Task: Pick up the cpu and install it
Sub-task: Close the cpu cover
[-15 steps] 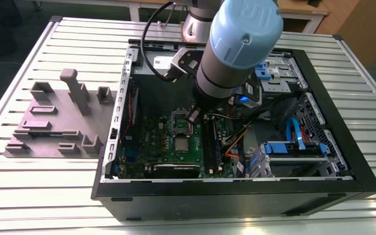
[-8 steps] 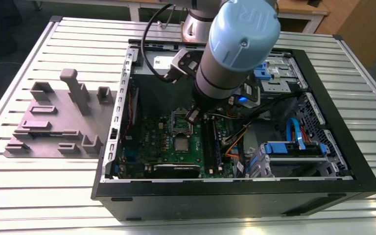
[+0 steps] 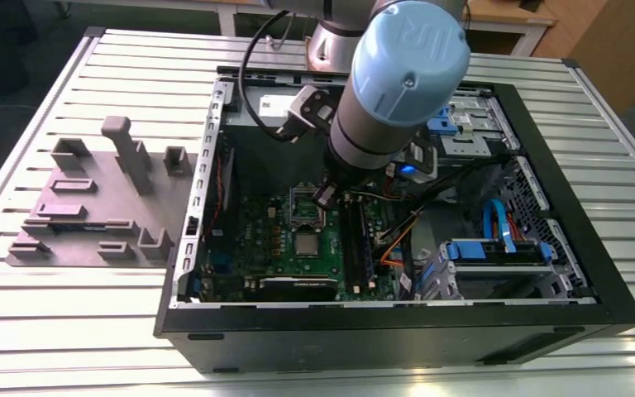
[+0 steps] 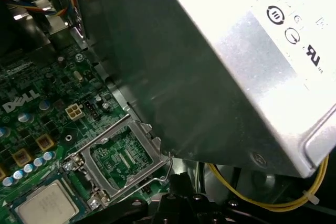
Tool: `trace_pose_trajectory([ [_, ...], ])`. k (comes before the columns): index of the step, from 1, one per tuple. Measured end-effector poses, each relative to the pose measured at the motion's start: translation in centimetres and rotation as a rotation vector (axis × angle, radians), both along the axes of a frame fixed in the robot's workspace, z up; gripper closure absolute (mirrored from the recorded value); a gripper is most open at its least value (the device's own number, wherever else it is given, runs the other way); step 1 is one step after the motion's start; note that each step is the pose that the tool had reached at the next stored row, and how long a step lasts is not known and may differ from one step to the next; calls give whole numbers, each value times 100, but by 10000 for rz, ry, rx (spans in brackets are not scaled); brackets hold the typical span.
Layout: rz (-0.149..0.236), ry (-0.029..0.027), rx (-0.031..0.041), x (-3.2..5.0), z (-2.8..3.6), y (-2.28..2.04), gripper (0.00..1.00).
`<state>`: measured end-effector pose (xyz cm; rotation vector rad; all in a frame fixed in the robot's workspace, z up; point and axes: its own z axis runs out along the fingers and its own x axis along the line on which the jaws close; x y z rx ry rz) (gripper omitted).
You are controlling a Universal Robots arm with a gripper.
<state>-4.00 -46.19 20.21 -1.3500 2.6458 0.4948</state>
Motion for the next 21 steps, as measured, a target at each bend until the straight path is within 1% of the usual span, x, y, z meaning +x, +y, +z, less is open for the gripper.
trace_pose_trajectory([
  [5,1,1,32,0,-27,11,89],
  [8,0,1,45,-1,-47,29,89],
  [10,2,1,68,0,-54,37,89],
  [13,1,0,107,-6,-68,43,89],
  [16,2,1,127,-15,-82,46,89],
  [21,7,1,137,-41,-91,47,89],
])
